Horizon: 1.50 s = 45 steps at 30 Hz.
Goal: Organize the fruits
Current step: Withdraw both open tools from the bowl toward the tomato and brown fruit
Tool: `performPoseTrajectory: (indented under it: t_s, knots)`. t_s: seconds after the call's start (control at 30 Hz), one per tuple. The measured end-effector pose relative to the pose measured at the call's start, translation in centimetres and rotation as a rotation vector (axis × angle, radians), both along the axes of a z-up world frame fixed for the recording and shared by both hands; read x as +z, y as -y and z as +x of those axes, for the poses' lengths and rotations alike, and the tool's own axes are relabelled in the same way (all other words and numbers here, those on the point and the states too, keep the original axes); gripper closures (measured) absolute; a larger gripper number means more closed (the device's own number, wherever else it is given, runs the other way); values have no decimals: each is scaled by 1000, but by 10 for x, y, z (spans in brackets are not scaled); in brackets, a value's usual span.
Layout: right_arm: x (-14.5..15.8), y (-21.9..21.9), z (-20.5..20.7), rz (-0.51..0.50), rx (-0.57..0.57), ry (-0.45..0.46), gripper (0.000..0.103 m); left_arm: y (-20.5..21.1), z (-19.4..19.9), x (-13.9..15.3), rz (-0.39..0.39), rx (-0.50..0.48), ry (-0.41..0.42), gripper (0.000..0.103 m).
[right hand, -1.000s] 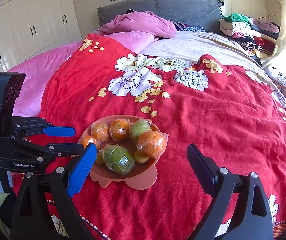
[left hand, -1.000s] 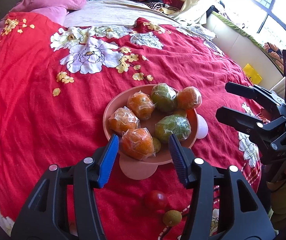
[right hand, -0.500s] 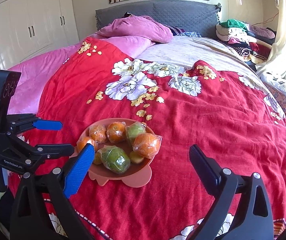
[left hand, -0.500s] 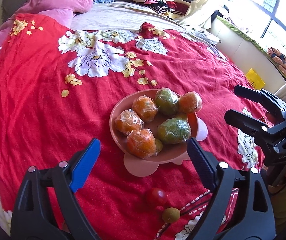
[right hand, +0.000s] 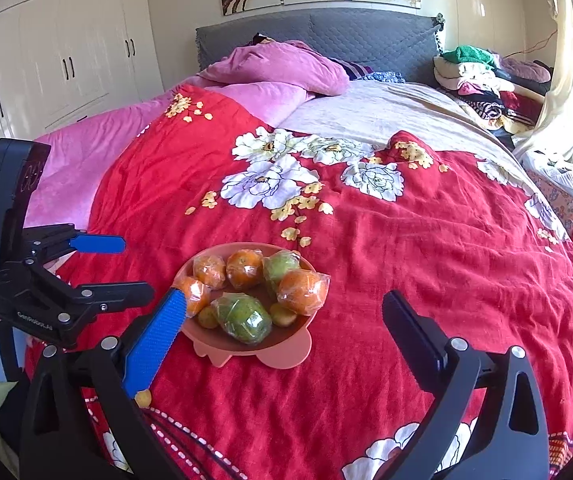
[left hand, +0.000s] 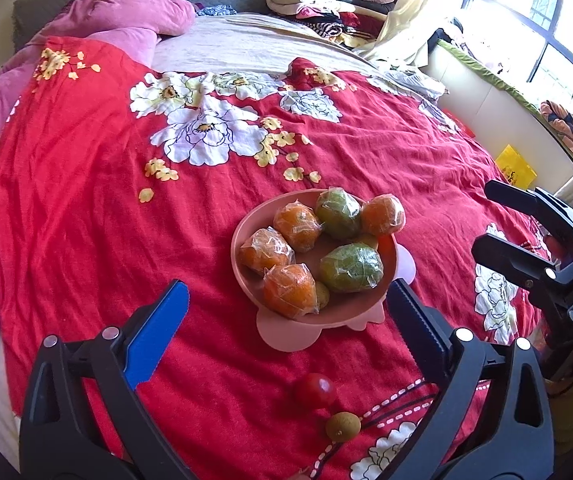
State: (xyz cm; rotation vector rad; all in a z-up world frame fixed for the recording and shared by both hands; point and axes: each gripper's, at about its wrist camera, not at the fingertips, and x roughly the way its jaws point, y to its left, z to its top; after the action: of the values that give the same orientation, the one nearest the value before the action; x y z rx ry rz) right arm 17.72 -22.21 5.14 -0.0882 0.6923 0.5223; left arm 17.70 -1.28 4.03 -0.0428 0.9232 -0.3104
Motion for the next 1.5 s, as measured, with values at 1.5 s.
performPoseTrajectory:
  t_s: [1.5]
  knots:
    - [-22, -46, -102, -40, 180, -52, 5, -30, -64, 10, 36, 60, -8, 10]
